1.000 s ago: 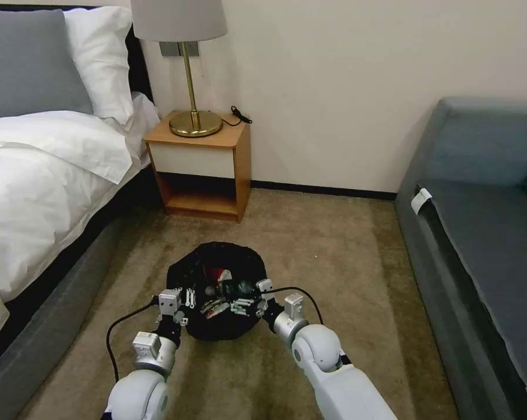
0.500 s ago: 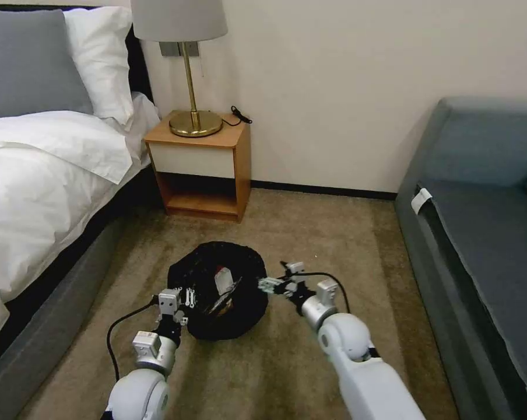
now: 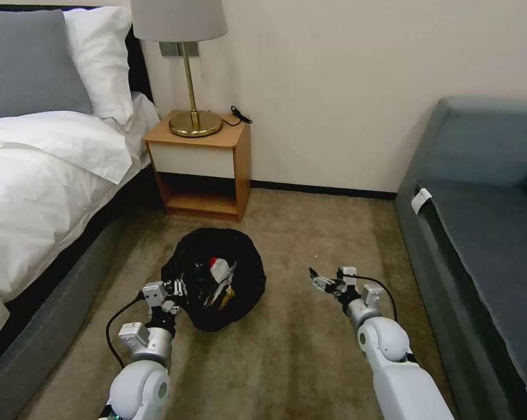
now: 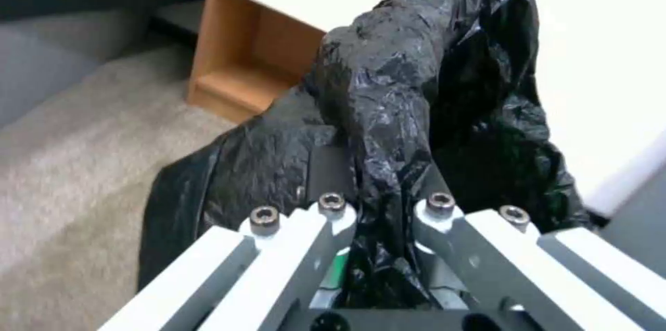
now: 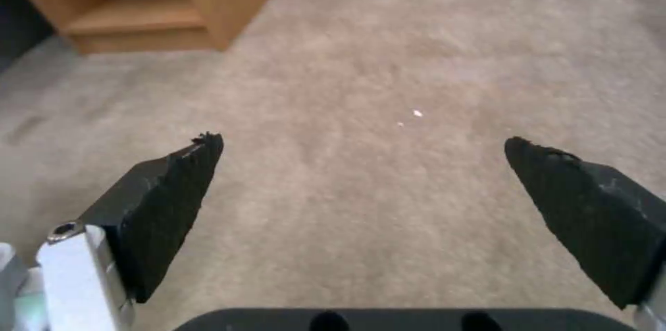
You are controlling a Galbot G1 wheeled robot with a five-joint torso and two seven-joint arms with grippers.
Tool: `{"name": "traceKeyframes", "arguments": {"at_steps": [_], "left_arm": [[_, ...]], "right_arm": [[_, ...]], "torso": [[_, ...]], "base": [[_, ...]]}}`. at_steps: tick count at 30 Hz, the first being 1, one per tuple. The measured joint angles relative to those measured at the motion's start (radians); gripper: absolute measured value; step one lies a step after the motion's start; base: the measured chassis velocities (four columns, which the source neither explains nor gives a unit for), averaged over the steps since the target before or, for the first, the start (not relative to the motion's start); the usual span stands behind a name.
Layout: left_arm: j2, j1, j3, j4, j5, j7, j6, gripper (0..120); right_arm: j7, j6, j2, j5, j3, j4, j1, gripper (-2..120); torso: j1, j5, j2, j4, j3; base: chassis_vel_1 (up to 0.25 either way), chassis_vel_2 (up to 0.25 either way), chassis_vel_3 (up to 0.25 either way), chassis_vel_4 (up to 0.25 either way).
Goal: Pick up the trash bin, then pick up the garbage on the floor and place it into the trash bin.
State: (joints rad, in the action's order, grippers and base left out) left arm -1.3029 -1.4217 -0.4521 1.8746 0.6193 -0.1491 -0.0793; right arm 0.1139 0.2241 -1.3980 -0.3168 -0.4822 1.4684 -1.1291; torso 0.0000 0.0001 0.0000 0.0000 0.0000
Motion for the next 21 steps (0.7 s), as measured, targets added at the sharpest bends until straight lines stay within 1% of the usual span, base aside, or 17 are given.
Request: {"name": "traceKeyframes", "arguments": {"at_steps": [2,3,4,6,7,8,10,12,16,21], "left_arm": [[-0.009,0.012,-0.007,-0.002,0.094,-0.017,0.003,4],[-0.020,0.022,-0.014,-0.005,0.180,-0.031,0.009,4],[-0.020,0.022,-0.014,-0.005,0.180,-0.031,0.009,4],[-0.038,0.041,-0.027,-0.020,0.288,-0.050,0.016,4],[-0.044,0.048,-0.032,-0.029,0.323,-0.057,0.018,4],[-0.044,0.048,-0.032,-0.029,0.323,-0.057,0.018,4],[-0.055,0.062,-0.043,-0.048,0.391,-0.068,0.022,4],[-0.057,0.066,-0.046,-0.056,0.408,-0.071,0.023,4],[-0.067,0.087,-0.059,-0.107,0.475,-0.096,0.032,4],[-0.071,0.103,-0.064,-0.132,0.508,-0.115,0.041,4]], "right_arm": [[-0.010,-0.009,-0.006,0.002,-0.006,-0.019,0.006,100],[-0.014,-0.011,-0.011,0.002,-0.009,-0.024,0.007,100],[-0.014,-0.011,-0.011,0.002,-0.009,-0.024,0.007,100],[-0.017,-0.012,-0.017,0.002,-0.010,-0.027,0.010,100],[-0.018,-0.013,-0.019,0.005,-0.011,-0.028,0.010,100],[-0.018,-0.013,-0.019,0.005,-0.011,-0.028,0.010,100],[-0.019,-0.015,-0.024,0.011,-0.011,-0.032,0.010,100],[-0.019,-0.016,-0.026,0.013,-0.012,-0.033,0.010,100],[-0.019,-0.028,-0.032,0.032,-0.012,-0.043,0.006,100],[-0.019,-0.032,-0.034,0.036,-0.013,-0.045,0.005,100]], "torso": [[0.000,0.0001,0.000,0.0001,0.000],[0.000,0.0000,0.000,0.0000,0.000],[0.000,0.0000,0.000,0.0000,0.000],[0.000,-0.0001,0.000,0.0000,0.000],[0.000,-0.0002,0.000,0.0000,0.000],[0.000,-0.0002,0.000,0.0000,0.000],[0.000,-0.0002,0.000,0.0000,0.000],[0.000,-0.0001,0.000,0.0001,0.000],[0.000,-0.0002,0.000,0.0000,0.000],[0.000,-0.0001,0.000,0.0001,0.000]], "base": [[0.000,0.000,0.000,0.000],[0.000,0.000,0.000,0.000],[0.000,0.000,0.000,0.000],[0.000,0.000,0.000,0.000],[0.000,0.000,0.000,0.000],[0.000,0.000,0.000,0.000],[0.000,0.000,0.000,0.000],[0.000,0.000,0.000,0.000],[0.000,0.000,0.000,0.000],[0.000,0.000,0.000,0.000]]}}
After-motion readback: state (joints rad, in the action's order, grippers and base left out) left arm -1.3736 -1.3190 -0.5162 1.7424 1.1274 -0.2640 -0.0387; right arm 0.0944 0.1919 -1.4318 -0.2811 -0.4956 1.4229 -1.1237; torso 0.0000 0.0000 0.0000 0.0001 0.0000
